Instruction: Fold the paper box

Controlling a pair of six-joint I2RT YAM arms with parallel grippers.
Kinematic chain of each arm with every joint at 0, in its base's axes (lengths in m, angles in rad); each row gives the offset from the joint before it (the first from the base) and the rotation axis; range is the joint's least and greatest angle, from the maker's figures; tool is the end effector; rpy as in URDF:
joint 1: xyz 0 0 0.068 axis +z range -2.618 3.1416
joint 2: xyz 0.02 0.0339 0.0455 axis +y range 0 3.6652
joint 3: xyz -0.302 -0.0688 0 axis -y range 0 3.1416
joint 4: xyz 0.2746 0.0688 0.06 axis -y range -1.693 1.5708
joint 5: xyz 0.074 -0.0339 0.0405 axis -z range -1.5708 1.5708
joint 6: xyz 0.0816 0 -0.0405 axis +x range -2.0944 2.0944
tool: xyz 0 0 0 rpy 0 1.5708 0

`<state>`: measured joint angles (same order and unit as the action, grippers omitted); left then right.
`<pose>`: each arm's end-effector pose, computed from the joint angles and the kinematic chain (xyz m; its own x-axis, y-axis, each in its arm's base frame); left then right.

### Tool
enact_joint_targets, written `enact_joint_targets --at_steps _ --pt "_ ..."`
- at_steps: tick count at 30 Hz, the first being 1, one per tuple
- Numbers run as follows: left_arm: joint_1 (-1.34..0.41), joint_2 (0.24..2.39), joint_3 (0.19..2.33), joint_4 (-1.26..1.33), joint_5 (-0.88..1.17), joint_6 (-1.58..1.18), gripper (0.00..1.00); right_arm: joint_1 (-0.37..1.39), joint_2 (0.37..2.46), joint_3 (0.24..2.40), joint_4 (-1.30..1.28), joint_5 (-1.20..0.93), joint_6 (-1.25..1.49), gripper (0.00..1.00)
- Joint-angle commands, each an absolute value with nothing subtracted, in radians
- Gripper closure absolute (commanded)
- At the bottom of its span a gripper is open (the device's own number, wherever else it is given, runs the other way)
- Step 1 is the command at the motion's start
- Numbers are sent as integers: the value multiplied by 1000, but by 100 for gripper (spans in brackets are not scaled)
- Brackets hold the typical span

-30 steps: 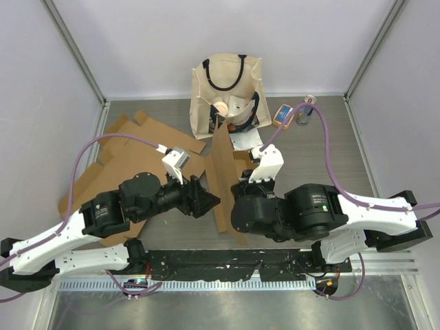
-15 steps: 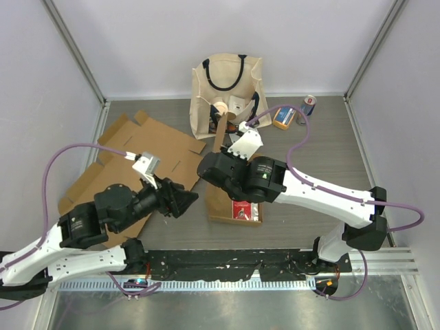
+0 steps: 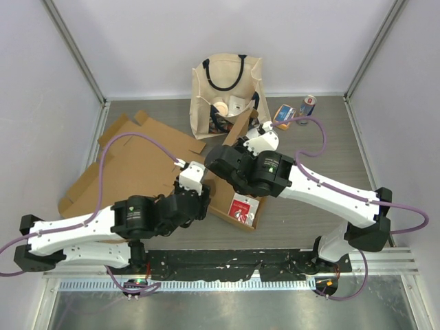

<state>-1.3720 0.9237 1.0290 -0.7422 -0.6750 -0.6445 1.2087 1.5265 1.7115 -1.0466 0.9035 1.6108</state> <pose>0.0925 -0.2011 0.3611 -0.4941 0.0775 -0.8659 0.4619 0.8672 -0.1859 0.1827 0.3014 0.4302 -0.3865 0.7254 -0.5696 0.2845 0.6812 0.6745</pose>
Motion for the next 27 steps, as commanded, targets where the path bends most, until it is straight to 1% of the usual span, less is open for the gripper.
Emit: enact_joint_targets --at_steps 1,2,3,5,6,7,8,9,10,11,12,14,15,16,17,18,19,20,22,23,24,25,26,27 --pt "-1388 985 1092 -831 -882 -730 56 1212 1491 1715 -1048 965 1686 99" --pt "-1388 995 1094 -836 -893 -733 59 1213 1490 1715 -1048 962 1681 99" --pt "-1390 997 1092 -833 -903 -735 68 1215 1491 1713 -1042 966 1668 99" --pt "-1390 997 1071 -790 -925 -712 77 1226 1476 1695 -993 979 1567 82" --pt "-1390 993 1060 -764 -922 -689 84 1232 1462 1678 -962 976 1501 76" --pt "-1390 988 1049 -738 -919 -645 87 1232 1435 1646 -898 950 1394 63" --pt "-1390 985 1020 -695 -908 -628 90 1230 1357 1534 -650 904 990 55" --pt "-1391 971 1005 -674 -905 -617 94 1230 1297 1460 -509 829 813 52" --pt "-1390 965 991 -664 -902 -614 96 1230 1243 1397 -427 689 676 41" --pt "-1390 959 971 -658 -893 -614 97 1227 1138 1303 -341 631 581 34" --pt "-1390 939 962 -654 -890 -611 98 1224 1094 1287 -354 614 442 32" --pt "-1388 917 922 -628 -882 -600 99 1220 1001 1267 -409 579 318 25" --pt "-1388 907 908 -620 -873 -597 100 1216 935 1276 -444 580 223 24" --pt "-1388 885 897 -611 -870 -597 100 1209 904 1287 -487 613 203 22" --pt "-1388 876 881 -604 -864 -597 100 1203 882 1293 -552 699 177 18" --pt "-1388 865 873 -600 -850 -595 100 1186 849 1283 -564 724 122 13" --pt "-1388 847 862 -586 -839 -592 100 1133 844 1269 -572 736 98 7" --pt "-1388 841 850 -580 -825 -586 100 1080 848 1250 -581 710 91 7" --pt "-1388 822 835 -557 -787 -557 100 955 883 1235 -577 553 95 8" --pt "-1388 816 833 -563 -788 -555 100 769 903 1208 -546 356 107 10" --pt "-1388 810 833 -571 -795 -558 100 676 923 1184 -519 250 124 14" --pt "-1388 805 831 -589 -804 -558 100 569 967 1154 -484 139 136 16" --pt "-1388 795 830 -597 -810 -558 100 416 992 1090 -400 15 141 18" --pt "-1387 787 830 -603 -814 -560 100 349 1015 1062 -359 -200 137 19"
